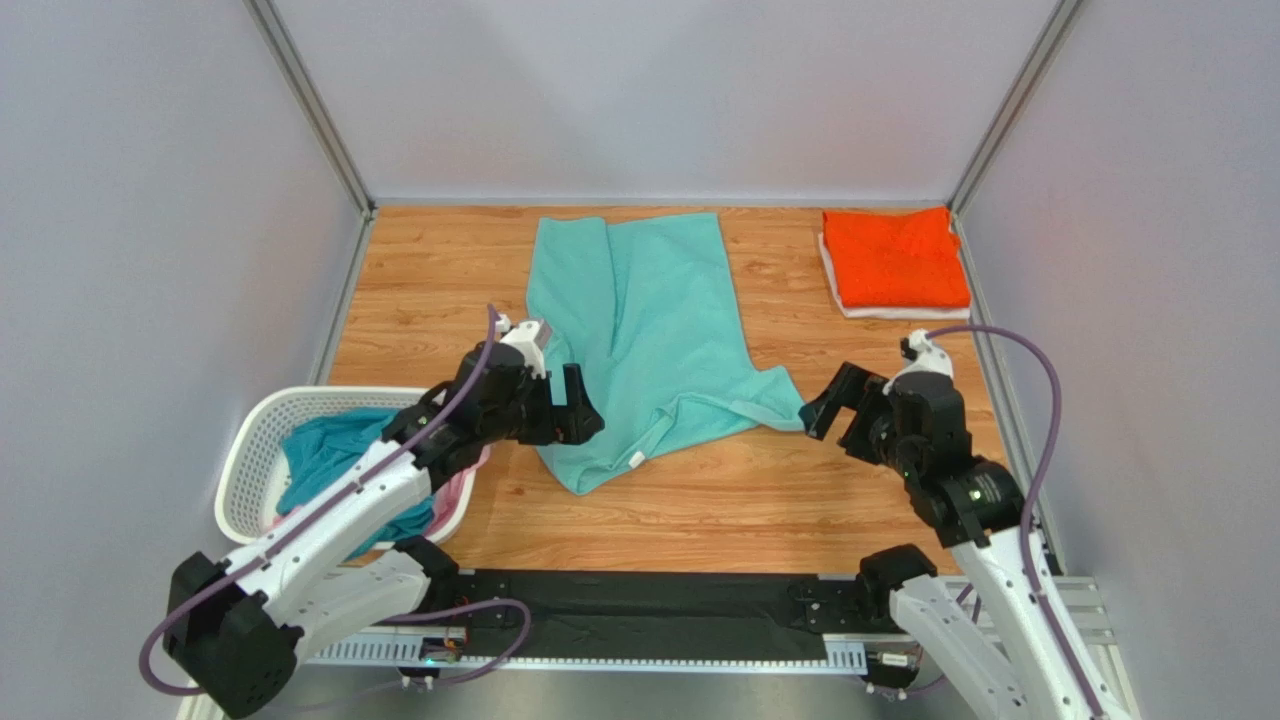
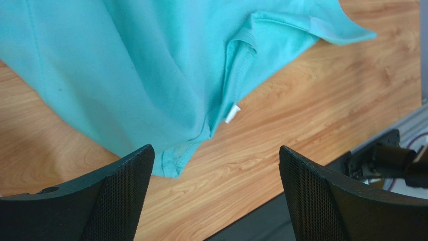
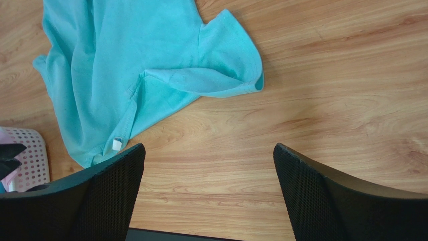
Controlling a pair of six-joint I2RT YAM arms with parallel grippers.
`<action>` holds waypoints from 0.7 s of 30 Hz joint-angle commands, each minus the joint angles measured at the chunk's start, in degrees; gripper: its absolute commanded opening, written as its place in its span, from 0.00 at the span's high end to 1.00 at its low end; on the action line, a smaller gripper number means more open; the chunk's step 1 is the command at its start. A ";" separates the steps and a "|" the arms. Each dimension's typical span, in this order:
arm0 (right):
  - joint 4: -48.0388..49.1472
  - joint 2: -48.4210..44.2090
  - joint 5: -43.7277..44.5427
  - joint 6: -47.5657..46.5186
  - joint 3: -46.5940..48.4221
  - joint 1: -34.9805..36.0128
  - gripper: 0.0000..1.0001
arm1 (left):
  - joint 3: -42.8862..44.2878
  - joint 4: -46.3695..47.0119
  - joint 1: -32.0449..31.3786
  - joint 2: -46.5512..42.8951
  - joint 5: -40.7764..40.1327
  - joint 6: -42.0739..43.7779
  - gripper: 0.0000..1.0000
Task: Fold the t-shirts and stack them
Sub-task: Flatten the tshirt out
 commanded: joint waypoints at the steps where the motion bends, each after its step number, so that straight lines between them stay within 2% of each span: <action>1: 5.99 6.68 -6.60 -1.66 1.00 0.71 0.00 | 5.79 -5.52 -0.06 4.67 -6.72 -1.30 0.00; 3: 7.83 9.42 -5.90 -0.87 0.91 2.64 0.00 | 9.49 -9.56 0.11 9.68 -14.41 -3.13 0.00; 4: 8.54 11.78 -4.77 -0.52 0.83 3.69 0.00 | 13.51 -13.67 0.46 11.52 -16.19 -3.92 0.00; 7: 12.58 16.19 -1.94 1.06 0.30 10.00 0.00 | 18.89 -15.56 1.60 20.12 -19.64 -4.29 0.00; 11: 19.52 24.18 -2.38 3.00 -0.23 15.91 0.00 | 23.48 -11.79 3.36 28.58 -17.71 -1.74 0.00; 13: 22.69 32.59 -1.59 4.22 1.25 18.11 0.00 | 26.03 -9.41 5.03 33.75 -13.34 -0.51 0.00; 14: 23.48 32.64 -1.59 4.58 1.79 18.55 0.00 | 26.99 -9.23 5.82 35.69 -12.09 -0.50 0.00; 18: 25.95 44.81 -2.12 5.28 5.04 19.00 0.00 | 29.81 -9.06 7.50 42.91 -9.36 -0.68 0.00; 21: 25.51 51.42 0.15 4.49 8.20 18.65 0.00 | 28.07 -8.01 7.50 45.90 -5.68 -1.29 0.00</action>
